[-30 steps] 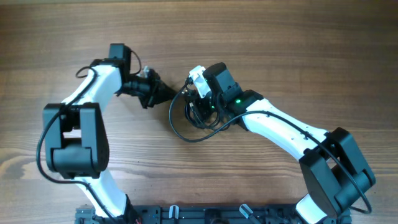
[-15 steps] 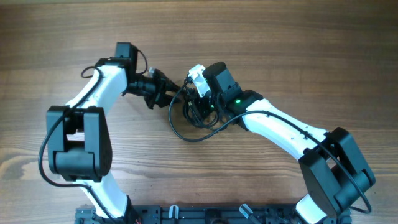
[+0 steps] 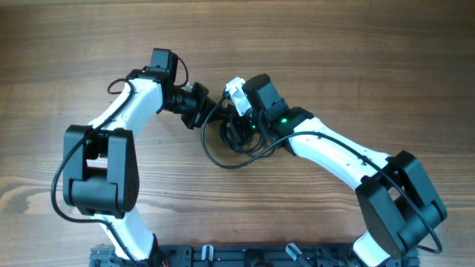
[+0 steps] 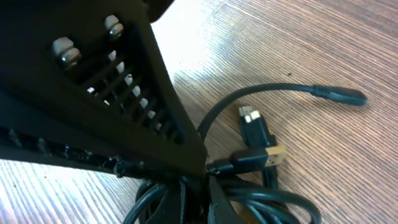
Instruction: Untangle cables
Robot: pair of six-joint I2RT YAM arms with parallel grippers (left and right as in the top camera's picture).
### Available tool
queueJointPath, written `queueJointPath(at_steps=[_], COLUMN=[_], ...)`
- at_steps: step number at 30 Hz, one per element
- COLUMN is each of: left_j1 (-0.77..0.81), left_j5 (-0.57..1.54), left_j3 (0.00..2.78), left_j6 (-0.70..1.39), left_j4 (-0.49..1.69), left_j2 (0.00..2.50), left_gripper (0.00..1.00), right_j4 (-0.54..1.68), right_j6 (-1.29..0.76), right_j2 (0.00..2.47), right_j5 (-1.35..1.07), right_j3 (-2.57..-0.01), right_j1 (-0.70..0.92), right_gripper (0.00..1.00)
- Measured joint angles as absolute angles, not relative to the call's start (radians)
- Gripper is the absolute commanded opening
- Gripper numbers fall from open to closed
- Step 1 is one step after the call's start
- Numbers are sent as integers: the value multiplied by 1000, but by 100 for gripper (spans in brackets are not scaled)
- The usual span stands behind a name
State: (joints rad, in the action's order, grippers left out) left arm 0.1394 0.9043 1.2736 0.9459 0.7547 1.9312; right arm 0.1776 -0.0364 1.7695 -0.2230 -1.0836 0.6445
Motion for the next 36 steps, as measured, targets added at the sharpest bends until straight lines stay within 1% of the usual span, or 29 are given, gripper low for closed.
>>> queueJointPath(at_steps=[8, 15, 24, 26, 29, 33, 36], left_j1=[149, 149, 149, 143, 95, 37, 33], left_j5=[890, 864, 830, 811, 721, 651, 627], left_j3=[1274, 1273, 1264, 1260, 1265, 1267, 1267], left_j6=[958, 990, 1009, 1015, 1020, 1026, 1028], left_j4=[671, 673, 658, 648, 577, 575, 577], left_j2=[1926, 1918, 1909, 1909, 1911, 1911, 1911], left_gripper=[4, 4, 4, 4, 4, 4, 4], right_j4=[170, 170, 198, 225, 298, 304, 304], right_j6=[-21, -9, 26, 38, 64, 81, 94], right_j2=[1773, 1772, 1766, 1760, 1731, 1692, 1660], right_j5=[-229, -253, -343, -373, -481, -568, -620], right_j3=[-1083, -1083, -1087, -1090, -1089, -1089, -1089], right_j1=[630, 629, 609, 606, 622, 648, 646], right_gripper=[4, 4, 4, 4, 4, 4, 4])
